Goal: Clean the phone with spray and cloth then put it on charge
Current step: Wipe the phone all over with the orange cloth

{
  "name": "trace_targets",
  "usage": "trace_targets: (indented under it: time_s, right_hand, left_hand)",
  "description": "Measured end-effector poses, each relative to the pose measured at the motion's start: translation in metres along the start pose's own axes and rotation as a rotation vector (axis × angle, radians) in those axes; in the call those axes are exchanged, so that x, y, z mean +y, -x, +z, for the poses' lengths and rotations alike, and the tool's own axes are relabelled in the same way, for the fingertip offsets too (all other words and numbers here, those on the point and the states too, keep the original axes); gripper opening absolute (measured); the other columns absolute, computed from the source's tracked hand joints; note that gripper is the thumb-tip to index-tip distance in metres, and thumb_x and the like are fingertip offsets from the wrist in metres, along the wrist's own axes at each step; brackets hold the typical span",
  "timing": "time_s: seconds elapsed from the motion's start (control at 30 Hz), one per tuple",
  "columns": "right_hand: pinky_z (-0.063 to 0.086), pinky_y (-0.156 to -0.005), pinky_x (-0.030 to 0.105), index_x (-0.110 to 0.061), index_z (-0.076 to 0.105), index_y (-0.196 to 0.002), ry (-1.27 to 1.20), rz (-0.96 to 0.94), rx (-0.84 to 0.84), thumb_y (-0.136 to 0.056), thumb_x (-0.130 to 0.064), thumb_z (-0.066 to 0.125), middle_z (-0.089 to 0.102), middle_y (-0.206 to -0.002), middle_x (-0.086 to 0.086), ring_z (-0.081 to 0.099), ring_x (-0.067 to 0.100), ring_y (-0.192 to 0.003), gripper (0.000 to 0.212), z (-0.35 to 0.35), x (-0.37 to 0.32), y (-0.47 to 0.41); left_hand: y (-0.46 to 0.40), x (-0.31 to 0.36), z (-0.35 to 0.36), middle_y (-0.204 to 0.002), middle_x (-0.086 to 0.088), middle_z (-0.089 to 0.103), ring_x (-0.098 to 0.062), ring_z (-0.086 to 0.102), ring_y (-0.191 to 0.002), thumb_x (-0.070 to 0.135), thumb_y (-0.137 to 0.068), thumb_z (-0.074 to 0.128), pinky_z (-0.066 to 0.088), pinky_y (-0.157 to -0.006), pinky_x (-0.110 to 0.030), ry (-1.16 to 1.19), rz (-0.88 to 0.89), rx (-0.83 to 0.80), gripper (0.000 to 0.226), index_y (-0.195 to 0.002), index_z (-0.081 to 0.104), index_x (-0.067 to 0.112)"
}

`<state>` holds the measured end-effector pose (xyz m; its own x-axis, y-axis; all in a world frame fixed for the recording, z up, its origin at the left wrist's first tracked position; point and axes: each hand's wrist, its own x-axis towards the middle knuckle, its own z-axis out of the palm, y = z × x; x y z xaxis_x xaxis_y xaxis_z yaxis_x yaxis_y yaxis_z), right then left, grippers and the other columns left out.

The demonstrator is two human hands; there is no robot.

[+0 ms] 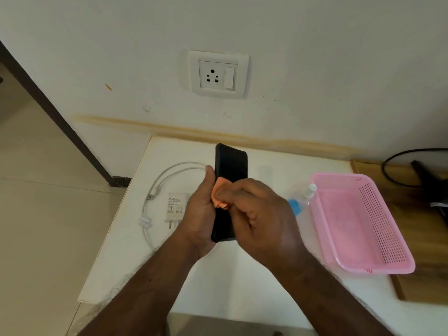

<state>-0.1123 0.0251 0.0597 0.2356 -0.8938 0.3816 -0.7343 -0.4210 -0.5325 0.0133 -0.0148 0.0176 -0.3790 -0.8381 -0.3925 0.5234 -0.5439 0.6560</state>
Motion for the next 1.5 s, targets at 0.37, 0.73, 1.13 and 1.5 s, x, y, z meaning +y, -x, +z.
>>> trace_targets:
  time_s: [0.37,0.73,1.13,1.5]
  right_hand:
    - [0.058,-0.076,0.027,-0.015,0.073,-0.113,0.001,0.102,0.037,-0.094,-0.015,0.061,0.069,-0.103,-0.001,0.066,0.017,-0.090,0.022,-0.005,0.016,-0.001]
    - [0.061,-0.078,0.034,-0.016,0.071,-0.115,0.038,-0.025,-0.006,-0.093,-0.022,0.057,0.070,-0.107,0.002,0.068,0.019,-0.092,0.027,0.000,-0.010,0.001]
    - [0.061,-0.079,0.030,-0.017,0.072,-0.110,0.061,0.088,0.004,-0.090,-0.016,0.063,0.071,-0.102,0.000,0.068,0.018,-0.089,0.022,0.006,-0.001,0.004]
    - [0.060,-0.078,0.032,-0.016,0.072,-0.110,0.089,0.155,-0.016,-0.089,-0.009,0.068,0.070,-0.102,0.001,0.067,0.020,-0.089,0.023,-0.003,0.010,0.001]
  left_hand:
    - [0.002,0.000,0.006,-0.124,-0.018,0.066,-0.032,0.067,-0.109,0.069,-0.094,0.033,0.056,-0.085,-0.048,0.041,-0.042,-0.020,0.071,-0.130,0.065,0.016]
    - [0.001,0.002,0.002,-0.111,-0.016,0.068,-0.025,0.070,-0.099,0.064,-0.094,0.040,0.060,-0.079,-0.035,0.067,0.023,-0.006,0.067,-0.128,0.067,0.011]
    - [-0.001,0.005,-0.002,-0.113,-0.018,0.069,-0.028,0.070,-0.099,0.064,-0.095,0.035,0.059,-0.084,-0.040,0.129,0.073,0.021,0.069,-0.123,0.070,0.012]
    - [0.001,0.014,-0.003,-0.115,-0.016,0.066,-0.029,0.067,-0.100,0.066,-0.093,0.034,0.057,-0.088,-0.048,0.157,0.089,-0.027,0.071,-0.122,0.069,0.012]
